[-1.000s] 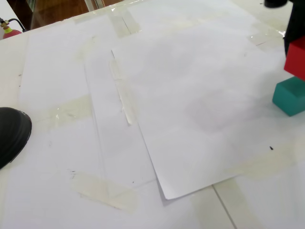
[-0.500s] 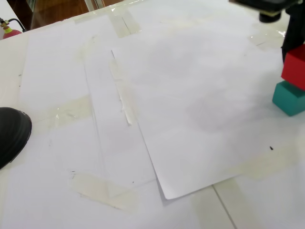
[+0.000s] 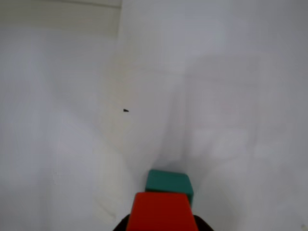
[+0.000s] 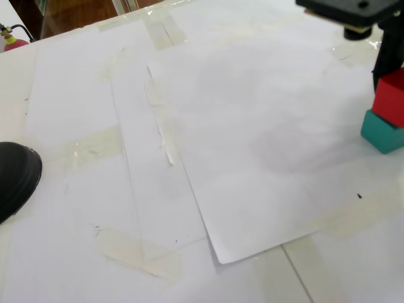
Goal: Put the red cube on the top of the blue cube.
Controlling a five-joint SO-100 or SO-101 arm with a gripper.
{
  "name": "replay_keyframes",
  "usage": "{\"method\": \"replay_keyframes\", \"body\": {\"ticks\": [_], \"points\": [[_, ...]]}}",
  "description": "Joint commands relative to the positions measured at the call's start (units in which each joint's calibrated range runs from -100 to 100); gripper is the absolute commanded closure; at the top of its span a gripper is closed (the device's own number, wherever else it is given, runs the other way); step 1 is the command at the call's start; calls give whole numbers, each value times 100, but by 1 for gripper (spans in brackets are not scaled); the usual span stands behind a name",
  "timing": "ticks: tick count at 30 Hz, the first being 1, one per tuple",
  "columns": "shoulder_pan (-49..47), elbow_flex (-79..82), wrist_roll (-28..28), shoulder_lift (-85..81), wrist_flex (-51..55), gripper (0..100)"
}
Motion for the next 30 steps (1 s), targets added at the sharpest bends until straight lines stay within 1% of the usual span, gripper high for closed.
{"method": "replay_keyframes", "body": {"ticks": [1,11,19,24,25,26,30], "points": [[-49,28,-49,-110,-99,89],[-27,64,-63,-239,-99,81],[-102,46,-234,-308,-246,73],[-110,0,-225,-462,-400,66],[-110,10,-132,-531,-523,62],[-118,10,-98,-574,-604,60],[-171,10,-161,-625,-930,56]]}}
